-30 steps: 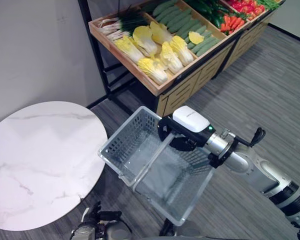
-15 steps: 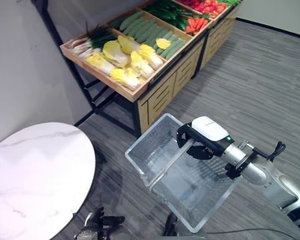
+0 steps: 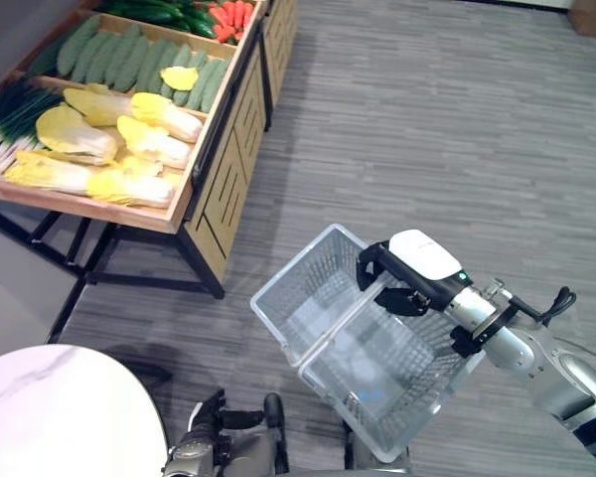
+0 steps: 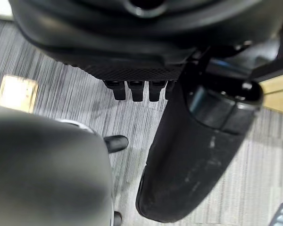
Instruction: Get the vegetables into the basket
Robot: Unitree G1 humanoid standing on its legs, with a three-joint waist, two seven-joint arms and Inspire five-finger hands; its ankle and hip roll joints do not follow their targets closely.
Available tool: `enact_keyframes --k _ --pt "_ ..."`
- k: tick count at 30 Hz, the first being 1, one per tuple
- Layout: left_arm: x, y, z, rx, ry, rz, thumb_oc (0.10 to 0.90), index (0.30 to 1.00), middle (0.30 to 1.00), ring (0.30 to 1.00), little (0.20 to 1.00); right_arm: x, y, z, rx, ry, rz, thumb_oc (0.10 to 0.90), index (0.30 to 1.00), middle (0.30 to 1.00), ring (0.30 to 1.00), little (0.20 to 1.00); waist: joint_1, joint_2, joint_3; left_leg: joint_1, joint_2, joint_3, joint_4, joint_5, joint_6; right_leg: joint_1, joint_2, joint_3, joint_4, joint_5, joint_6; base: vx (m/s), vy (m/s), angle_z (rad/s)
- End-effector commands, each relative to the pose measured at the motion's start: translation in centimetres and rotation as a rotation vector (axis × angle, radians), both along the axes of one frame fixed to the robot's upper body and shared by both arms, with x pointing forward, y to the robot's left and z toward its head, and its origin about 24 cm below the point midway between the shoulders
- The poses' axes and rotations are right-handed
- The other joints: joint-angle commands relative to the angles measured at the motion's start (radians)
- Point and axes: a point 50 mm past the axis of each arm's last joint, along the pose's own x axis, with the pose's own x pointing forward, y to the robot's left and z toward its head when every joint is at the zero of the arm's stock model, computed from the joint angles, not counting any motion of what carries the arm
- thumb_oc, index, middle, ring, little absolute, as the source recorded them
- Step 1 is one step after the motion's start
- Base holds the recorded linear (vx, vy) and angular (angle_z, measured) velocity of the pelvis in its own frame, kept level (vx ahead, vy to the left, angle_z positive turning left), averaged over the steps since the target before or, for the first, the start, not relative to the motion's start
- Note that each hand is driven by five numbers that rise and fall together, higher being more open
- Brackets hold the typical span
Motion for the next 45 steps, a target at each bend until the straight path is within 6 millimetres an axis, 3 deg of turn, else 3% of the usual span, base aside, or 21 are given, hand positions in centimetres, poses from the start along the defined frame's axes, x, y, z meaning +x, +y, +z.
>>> enact_keyframes --k 1,4,5,6,8,14,19,22,29,33,41,45 --pt "-1.9 1.6 -0.3 0.053 0.042 0.0 0.9 1.0 1.0 1.0 1.0 1.2 1.8 5.6 0.238 -0.264 0.084 0.4 0.3 0.3 0.3 0.3 0.049 -0.051 -0.037 0.068 0.088 0.057 0.08 -0.176 -0.048 0.013 -0.078 -0.123 0.029 0.045 0.063 -0.03 0.071 -0.74" --pt "-2.1 1.6 -0.3 0.05 0.044 0.001 0.9 1.0 1.0 1.0 1.0 1.6 0.5 4.3 0.239 -0.23 0.001 0.4 0.3 0.3 0.3 0.3 0.049 -0.055 -0.043 0.087 0.086 0.078 0.062 -0.175 -0.049 0.015 -0.085 -0.172 0.009 0.072 0.068 0.01 0.039 -0.57" --pt "-2.2 1.4 -0.3 0.047 0.045 -0.017 0.9 1.0 1.0 1.0 1.0 1.8 -1.5 3.2 0.184 -0.21 -0.101 0.4 0.3 0.3 0.3 0.3 0.04 -0.054 -0.05 0.094 0.079 0.073 0.059 -0.176 -0.05 0.024 -0.083 -0.159 -0.013 0.081 0.067 0.05 0.026 -0.04" --pt "-2.2 1.4 -0.4 0.047 0.045 -0.019 0.9 1.0 1.0 1.0 1.0 1.8 -1.5 3.2 0.184 -0.21 -0.102 0.4 0.3 0.3 0.3 0.3 0.042 -0.054 -0.051 0.095 0.079 0.073 0.059 -0.176 -0.05 0.025 -0.082 -0.16 -0.014 0.081 0.067 0.06 0.036 -0.04" --pt "-2.4 1.2 -0.4 0.042 0.05 -0.027 0.9 1.0 1.0 1.0 1.0 1.7 -4.0 1.4 0.138 -0.152 -0.221 0.4 0.3 0.3 0.3 0.3 0.031 -0.051 -0.061 0.107 0.078 0.076 0.052 -0.177 -0.054 0.044 -0.083 -0.164 -0.047 0.083 0.066 0.06 0.016 -0.02" --pt "-2.8 1.1 -0.5 0.055 0.047 -0.042 0.9 1.0 1.0 1.0 1.0 0.1 -9.6 -2.6 0.122 -0.055 -0.508 0.4 0.3 0.3 0.3 0.3 0.012 -0.038 -0.085 0.134 0.089 0.089 0.031 -0.169 -0.071 0.081 -0.071 -0.169 -0.102 0.079 0.068 0.04 -0.034 -0.02" --pt "-3.2 0.8 -0.6 0.056 0.047 -0.04 0.9 1.0 1.0 1.0 1.0 -1.2 -12.3 -5.3 0.101 -0.016 -0.67 0.4 0.3 0.3 0.3 0.3 -0.002 -0.023 -0.094 0.148 0.104 0.102 0.013 -0.156 -0.087 0.075 -0.056 -0.152 -0.102 0.065 0.068 0.03 -0.06 -0.13" --pt "-3.4 0.2 -0.7 0.059 0.056 -0.045 0.9 1.0 1.0 1.0 1.0 -2.8 -14.1 -8.1 0.122 0.04 -0.817 0.4 0.3 0.3 0.3 0.3 -0.018 -0.009 -0.09 0.145 0.116 0.108 0.023 -0.15 -0.101 0.075 -0.044 -0.145 -0.102 0.055 0.061 0.04 -0.093 -0.12" --pt "-4.2 -1.1 -1.1 0.042 0.072 -0.029 0.9 1.0 1.0 1.0 1.0 -5.3 -15.4 -10.8 0.179 0.029 -0.994 0.4 0.3 0.3 0.3 0.3 -0.033 0.001 -0.081 0.132 0.128 0.106 0.054 -0.158 -0.11 0.079 -0.037 -0.141 -0.102 0.041 0.049 0.03 -0.055 -0.03" --pt "-5.0 -1.6 -1.4 0.039 0.098 0.012 0.9 1.0 1.0 1.0 1.0 -7.9 -15.7 -13.8 0.234 0.098 -1.139 0.4 0.3 0.3 0.3 0.3 -0.042 0.005 -0.066 0.127 0.143 0.099 0.075 -0.168 -0.111 0.092 -0.022 -0.144 -0.07 0.01 0.025 0.04 -0.053 0.01" --pt "-5.0 -1.5 -1.3 0.046 0.092 0.039 0.9 1.0 1.0 1.0 1.0 -9.6 -14.5 -16.5 0.2 0.214 -1.146 0.4 0.3 0.3 0.3 0.3 -0.046 0.008 -0.057 0.147 0.158 0.095 0.05 -0.15 -0.117 0.08 -0.005 -0.145 -0.024 -0.024 0.011 0.02 -0.041 0.05" --pt "-4.0 -1.4 -1.0 0.066 0.063 0.045 0.9 1.0 1.0 1.0 1.0 -9.1 -13.1 -17.1 0.178 0.257 -1.076 0.4 0.3 0.3 0.3 0.3 -0.045 0.02 -0.035 0.131 0.174 0.083 0.059 -0.138 -0.123 0.057 -0.002 -0.139 0.027 -0.055 -0.005 -0.04 -0.062 0.05"
